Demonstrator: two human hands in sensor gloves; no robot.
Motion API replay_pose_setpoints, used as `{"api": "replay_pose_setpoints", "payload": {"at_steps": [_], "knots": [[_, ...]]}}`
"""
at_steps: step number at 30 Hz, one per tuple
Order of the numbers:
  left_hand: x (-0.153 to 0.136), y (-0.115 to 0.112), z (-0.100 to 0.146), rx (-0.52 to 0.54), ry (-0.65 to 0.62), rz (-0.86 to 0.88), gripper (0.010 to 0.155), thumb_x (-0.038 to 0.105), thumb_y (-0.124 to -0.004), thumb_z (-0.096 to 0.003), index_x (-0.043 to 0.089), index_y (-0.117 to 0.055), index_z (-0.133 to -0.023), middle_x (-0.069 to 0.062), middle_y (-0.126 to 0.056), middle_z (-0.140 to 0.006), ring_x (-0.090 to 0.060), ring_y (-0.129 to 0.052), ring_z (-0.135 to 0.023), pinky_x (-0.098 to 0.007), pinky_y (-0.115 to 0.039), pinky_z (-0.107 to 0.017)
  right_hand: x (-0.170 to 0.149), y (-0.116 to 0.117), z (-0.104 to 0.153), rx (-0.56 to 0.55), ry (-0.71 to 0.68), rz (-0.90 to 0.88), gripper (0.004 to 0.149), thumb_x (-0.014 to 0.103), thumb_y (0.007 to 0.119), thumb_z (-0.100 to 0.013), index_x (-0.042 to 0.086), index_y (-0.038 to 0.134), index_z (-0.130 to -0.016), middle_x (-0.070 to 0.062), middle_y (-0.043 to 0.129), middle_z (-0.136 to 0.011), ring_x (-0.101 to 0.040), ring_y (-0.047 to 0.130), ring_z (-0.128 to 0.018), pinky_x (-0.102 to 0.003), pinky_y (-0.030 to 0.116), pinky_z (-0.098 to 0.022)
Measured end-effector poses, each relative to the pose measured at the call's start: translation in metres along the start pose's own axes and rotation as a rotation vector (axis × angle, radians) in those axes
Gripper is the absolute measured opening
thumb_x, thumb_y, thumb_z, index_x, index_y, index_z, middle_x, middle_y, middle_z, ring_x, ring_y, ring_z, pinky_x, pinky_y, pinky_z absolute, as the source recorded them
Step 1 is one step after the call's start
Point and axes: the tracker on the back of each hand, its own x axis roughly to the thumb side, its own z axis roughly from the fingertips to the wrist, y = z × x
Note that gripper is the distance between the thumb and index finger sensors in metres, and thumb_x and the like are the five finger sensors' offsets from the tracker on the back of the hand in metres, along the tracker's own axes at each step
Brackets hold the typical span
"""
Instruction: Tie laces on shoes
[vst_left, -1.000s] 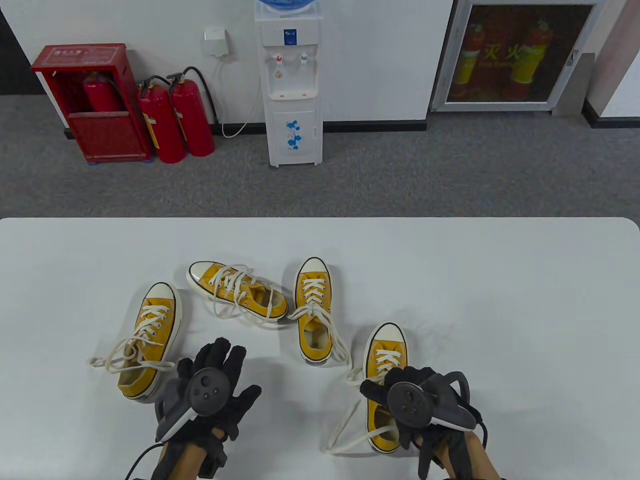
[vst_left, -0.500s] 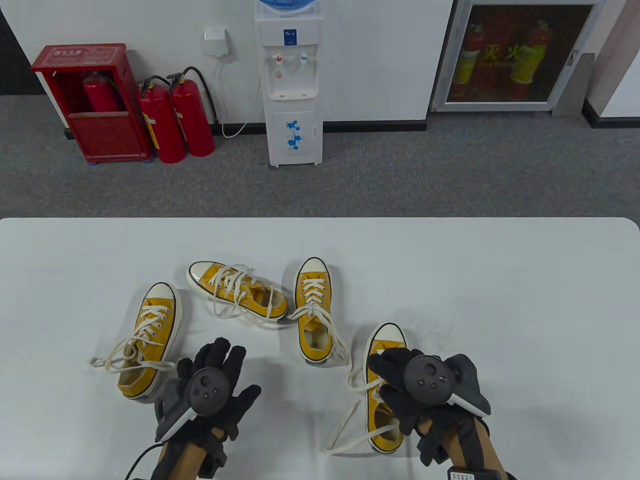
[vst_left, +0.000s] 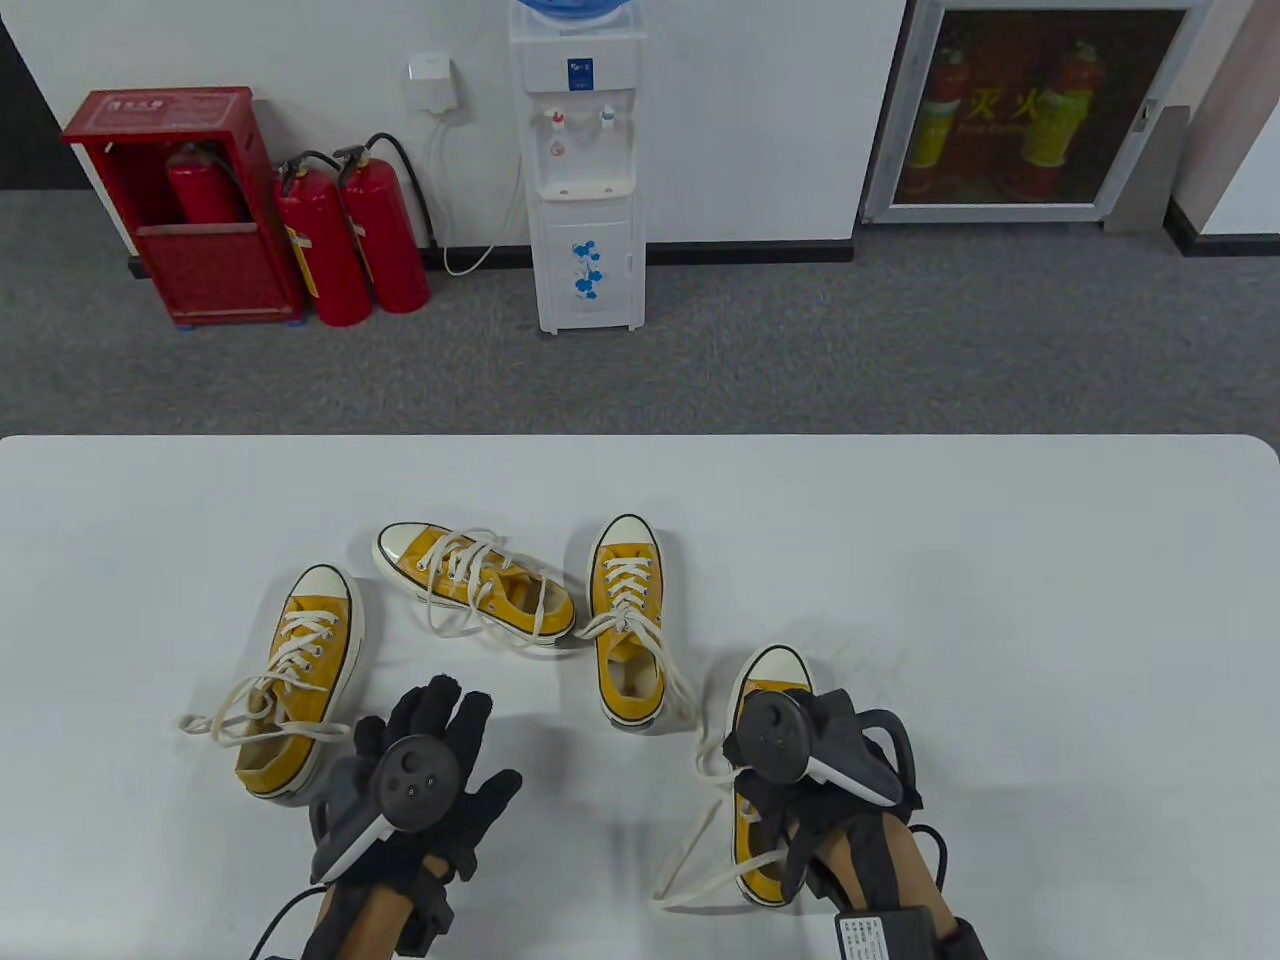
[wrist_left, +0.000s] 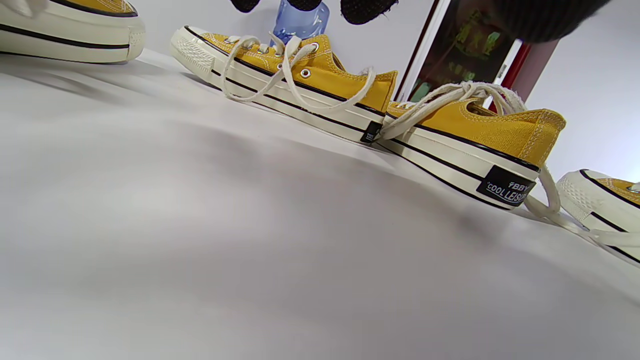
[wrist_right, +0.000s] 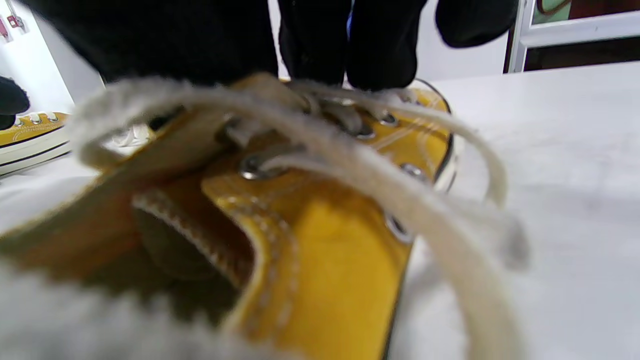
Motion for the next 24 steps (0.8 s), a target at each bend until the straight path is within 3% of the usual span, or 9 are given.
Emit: {"api": "replay_pose_setpoints", "payload": {"at_steps": [6,12,17,19,24], "knots": [[0.0,0.0,0.0,-0.005,0.002,-0.001,0.085,0.071,-0.064,-0.0458,0.033,-0.034,-0.116,-0.007,-0.019,-0.127,-0.043,-0.027,-0.12,-0.078,-0.019,-0.076,0.003,0.002,0.001,-0.04,-0.029,-0.028,0.04,0.034,0.086,-0.039,0.022,0.093,-0.077,-0.001,0.073,-0.1,-0.037,0.069,-0.099,-0.065,0.051,-0.071],[0.0,0.0,0.0,-0.004,0.003,0.001,0.085,0.071,-0.064,-0.0457,0.033,-0.034,-0.116,-0.007,-0.019,-0.127,-0.044,-0.027,-0.12,-0.078,-0.019,-0.076,-0.009,-0.017,0.011,-0.123,-0.012,-0.166,0.043,0.036,0.077,-0.041,0.018,0.084,-0.079,-0.004,0.073,-0.096,-0.037,0.078,-0.093,-0.066,0.051,-0.071],[0.0,0.0,0.0,-0.005,0.002,0.001,0.085,0.071,-0.064,-0.0458,0.033,-0.034,-0.116,-0.007,-0.019,-0.127,-0.043,-0.027,-0.12,-0.078,-0.019,-0.076,-0.023,-0.04,0.024,-0.264,-0.002,-0.3,0.045,0.041,0.071,-0.041,0.019,0.078,-0.08,-0.003,0.076,-0.089,-0.027,0.099,-0.072,-0.058,0.069,-0.065],[0.0,0.0,0.0,-0.005,0.001,0.002,0.085,0.071,-0.064,-0.0459,0.033,-0.034,-0.116,-0.007,-0.019,-0.127,-0.043,-0.027,-0.12,-0.078,-0.019,-0.076,-0.027,-0.045,0.029,-0.335,-0.003,-0.333,0.045,0.044,0.07,-0.041,0.019,0.078,-0.078,-0.003,0.08,-0.085,-0.02,0.107,-0.057,-0.053,0.078,-0.058],[0.0,-0.001,-0.001,-0.006,-0.001,0.001,0.085,0.071,-0.064,-0.0459,0.033,-0.033,-0.116,-0.007,-0.019,-0.127,-0.043,-0.027,-0.12,-0.078,-0.019,-0.076,-0.044,-0.048,0.042,-0.457,0.064,-0.403,0.045,0.048,0.07,-0.041,0.022,0.078,-0.077,-0.001,0.087,-0.072,-0.007,0.109,-0.028,-0.044,0.089,-0.044]]}}
